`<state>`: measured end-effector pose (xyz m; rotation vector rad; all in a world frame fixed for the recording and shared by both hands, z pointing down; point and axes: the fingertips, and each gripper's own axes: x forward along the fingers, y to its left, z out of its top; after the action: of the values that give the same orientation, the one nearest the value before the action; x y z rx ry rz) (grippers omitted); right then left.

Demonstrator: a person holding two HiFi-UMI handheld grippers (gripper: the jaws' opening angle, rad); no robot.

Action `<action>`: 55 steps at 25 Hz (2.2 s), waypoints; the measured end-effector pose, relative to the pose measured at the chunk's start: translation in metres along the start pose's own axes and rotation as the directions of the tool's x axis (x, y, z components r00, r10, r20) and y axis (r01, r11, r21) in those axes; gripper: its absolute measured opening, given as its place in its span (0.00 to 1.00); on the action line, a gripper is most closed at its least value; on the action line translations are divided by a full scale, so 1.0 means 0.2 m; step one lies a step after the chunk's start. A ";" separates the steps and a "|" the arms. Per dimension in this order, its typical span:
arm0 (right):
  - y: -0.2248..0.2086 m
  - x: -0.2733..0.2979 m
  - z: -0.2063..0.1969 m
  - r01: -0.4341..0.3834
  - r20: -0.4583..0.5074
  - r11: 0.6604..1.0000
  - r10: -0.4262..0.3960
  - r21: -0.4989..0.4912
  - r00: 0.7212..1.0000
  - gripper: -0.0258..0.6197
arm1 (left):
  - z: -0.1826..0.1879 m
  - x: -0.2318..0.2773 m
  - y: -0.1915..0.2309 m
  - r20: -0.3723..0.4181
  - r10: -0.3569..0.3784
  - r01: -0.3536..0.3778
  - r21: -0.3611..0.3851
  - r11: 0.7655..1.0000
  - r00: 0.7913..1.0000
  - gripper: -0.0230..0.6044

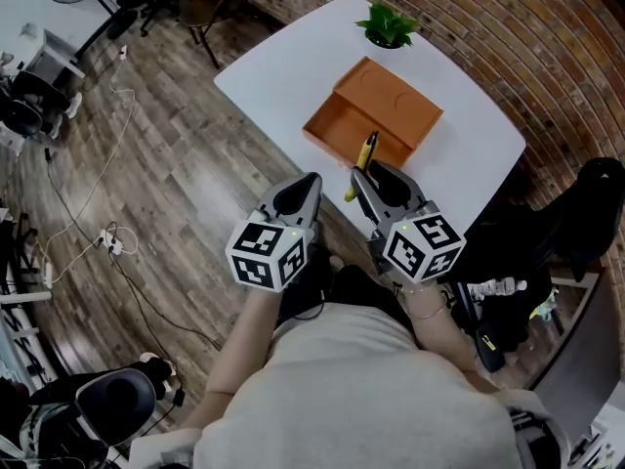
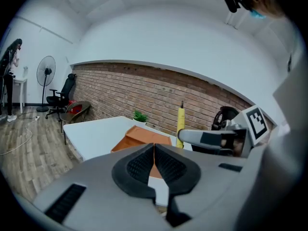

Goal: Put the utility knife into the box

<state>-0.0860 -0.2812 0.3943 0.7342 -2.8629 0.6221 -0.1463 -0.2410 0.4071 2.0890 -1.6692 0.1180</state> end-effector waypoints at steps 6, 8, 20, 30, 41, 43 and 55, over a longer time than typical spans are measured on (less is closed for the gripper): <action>-0.13 0.11 0.04 0.072 -0.022 0.997 -0.072 -0.011 0.997 0.22 | 0.05 0.15 0.13 -0.018 -0.049 0.049 -0.023 0.999 0.999 0.05; -0.18 0.14 0.05 0.094 -0.034 0.995 -0.094 -0.015 0.995 0.22 | 0.05 0.19 0.16 -0.025 -0.065 0.064 -0.037 0.997 0.998 0.05; -0.46 0.38 0.00 0.135 -0.228 0.974 -0.175 -0.182 0.958 0.22 | -0.07 0.38 0.36 -0.111 -0.149 0.133 -0.142 0.981 0.983 0.05; -0.57 0.56 -0.23 0.080 -0.426 0.930 -0.240 -0.359 0.872 0.22 | -0.16 0.53 0.53 -0.141 -0.167 0.131 -0.232 0.964 0.976 0.05; -0.67 0.68 -0.48 0.001 -0.597 0.886 -0.314 -0.464 0.739 0.22 | -0.23 0.64 0.65 -0.195 -0.202 0.153 -0.238 0.959 0.960 0.05; -0.70 0.69 -0.52 0.000 -0.621 0.885 -0.328 -0.466 0.712 0.22 | -0.24 0.66 0.66 -0.205 -0.211 0.160 -0.239 0.958 0.956 0.05; -0.74 0.71 -0.65 0.019 -0.740 0.924 -0.318 -0.382 0.593 0.22 | -0.31 0.69 0.68 -0.240 -0.244 0.179 -0.260 0.949 0.940 0.05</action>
<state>-0.1362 -0.4070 0.5953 0.4831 -1.9415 0.2887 -0.2251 -0.3622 0.5496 1.9589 -1.2256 0.1230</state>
